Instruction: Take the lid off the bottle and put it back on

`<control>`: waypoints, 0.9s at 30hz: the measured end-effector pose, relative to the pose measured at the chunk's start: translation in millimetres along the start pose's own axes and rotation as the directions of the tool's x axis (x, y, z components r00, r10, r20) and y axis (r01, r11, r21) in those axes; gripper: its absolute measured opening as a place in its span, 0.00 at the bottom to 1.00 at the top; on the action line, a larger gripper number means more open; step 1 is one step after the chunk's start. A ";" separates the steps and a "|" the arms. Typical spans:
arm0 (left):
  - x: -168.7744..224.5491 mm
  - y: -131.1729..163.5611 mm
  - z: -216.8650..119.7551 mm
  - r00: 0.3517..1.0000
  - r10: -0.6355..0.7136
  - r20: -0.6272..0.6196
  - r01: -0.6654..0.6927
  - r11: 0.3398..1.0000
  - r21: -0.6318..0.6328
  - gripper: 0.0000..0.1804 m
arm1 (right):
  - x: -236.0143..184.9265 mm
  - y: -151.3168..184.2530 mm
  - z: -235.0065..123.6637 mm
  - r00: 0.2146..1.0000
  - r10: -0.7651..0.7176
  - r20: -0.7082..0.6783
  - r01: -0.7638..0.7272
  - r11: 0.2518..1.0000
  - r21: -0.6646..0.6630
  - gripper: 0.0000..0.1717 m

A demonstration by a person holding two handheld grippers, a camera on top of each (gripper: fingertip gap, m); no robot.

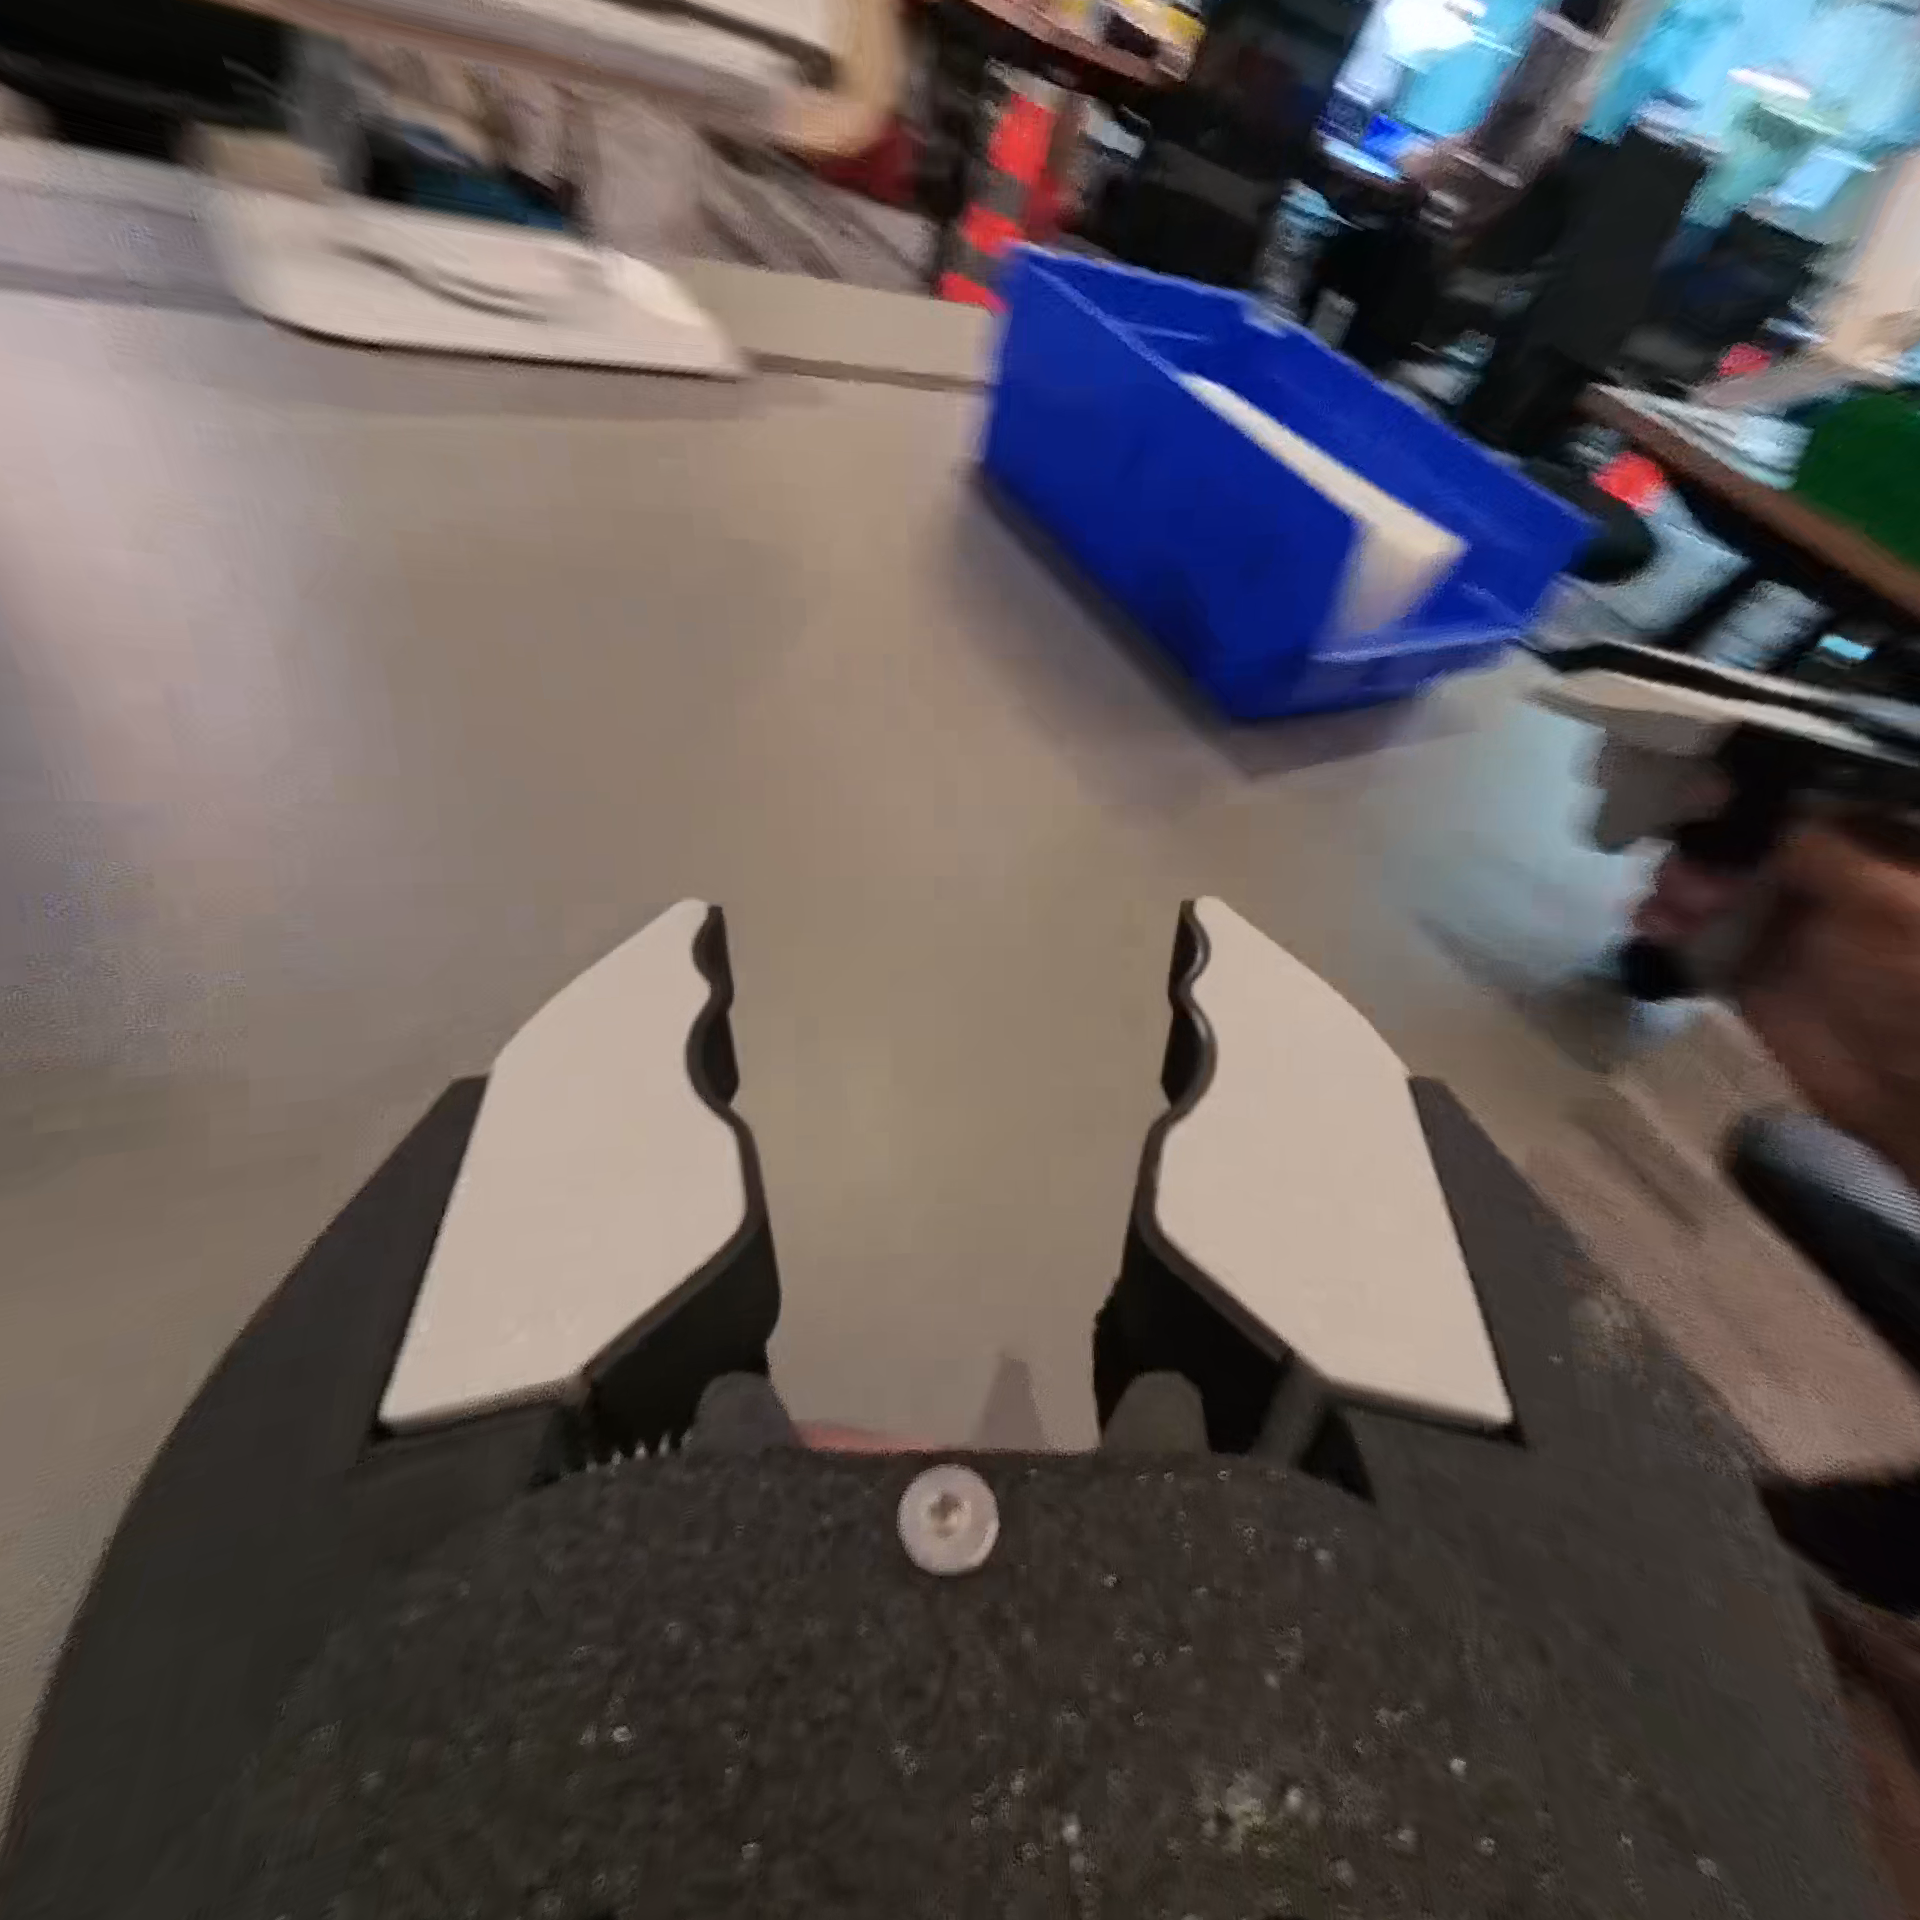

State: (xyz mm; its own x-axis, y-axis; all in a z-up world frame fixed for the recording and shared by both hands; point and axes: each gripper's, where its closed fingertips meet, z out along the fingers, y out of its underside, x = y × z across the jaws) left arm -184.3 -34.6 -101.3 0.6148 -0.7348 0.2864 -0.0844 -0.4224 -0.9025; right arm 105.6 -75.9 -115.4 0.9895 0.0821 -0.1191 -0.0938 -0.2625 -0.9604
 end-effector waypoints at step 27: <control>71.2 4.0 179.4 0.963 0.007 0.268 0.044 0.982 -0.183 0.02 | 52.1 26.8 -19.3 0.935 0.118 -0.334 -0.160 0.982 -0.101 0.34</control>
State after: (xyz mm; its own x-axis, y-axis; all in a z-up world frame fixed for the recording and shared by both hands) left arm -0.2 6.6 -142.1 0.8020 -0.5685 0.1834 -0.1992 -0.5439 -0.8151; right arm 156.7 -97.2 -142.5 0.9511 -0.2750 -0.1404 -0.2392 -0.3684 -0.8984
